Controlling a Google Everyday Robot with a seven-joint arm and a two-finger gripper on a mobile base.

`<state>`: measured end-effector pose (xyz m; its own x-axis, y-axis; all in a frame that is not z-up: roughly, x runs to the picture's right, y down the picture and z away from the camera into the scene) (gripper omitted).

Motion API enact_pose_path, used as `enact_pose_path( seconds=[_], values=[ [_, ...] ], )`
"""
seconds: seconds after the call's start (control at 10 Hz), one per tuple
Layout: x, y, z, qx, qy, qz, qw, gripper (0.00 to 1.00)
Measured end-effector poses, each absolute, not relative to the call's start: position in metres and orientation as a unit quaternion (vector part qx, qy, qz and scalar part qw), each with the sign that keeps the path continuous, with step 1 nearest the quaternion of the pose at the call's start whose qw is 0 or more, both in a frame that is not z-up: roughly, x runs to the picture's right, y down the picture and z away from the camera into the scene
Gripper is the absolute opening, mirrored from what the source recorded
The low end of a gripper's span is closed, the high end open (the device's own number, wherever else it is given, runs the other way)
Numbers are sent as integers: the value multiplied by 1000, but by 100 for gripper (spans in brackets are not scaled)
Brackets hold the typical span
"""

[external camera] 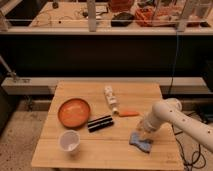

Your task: Place the white sponge in the ceramic cup

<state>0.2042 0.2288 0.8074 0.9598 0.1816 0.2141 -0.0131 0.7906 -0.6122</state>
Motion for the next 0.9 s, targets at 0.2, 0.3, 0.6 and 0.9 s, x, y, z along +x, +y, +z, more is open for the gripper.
enact_pose_path(
  seconds=[0.2,0.3,0.6,0.9],
  values=[
    [200,222,802,-315,-133,54,938,24],
    [203,224,804,-313,-129,68,939,24],
    [202,215,799,-307,-137,60,940,18],
    [202,210,792,-305,-133,82,939,34]
  ],
)
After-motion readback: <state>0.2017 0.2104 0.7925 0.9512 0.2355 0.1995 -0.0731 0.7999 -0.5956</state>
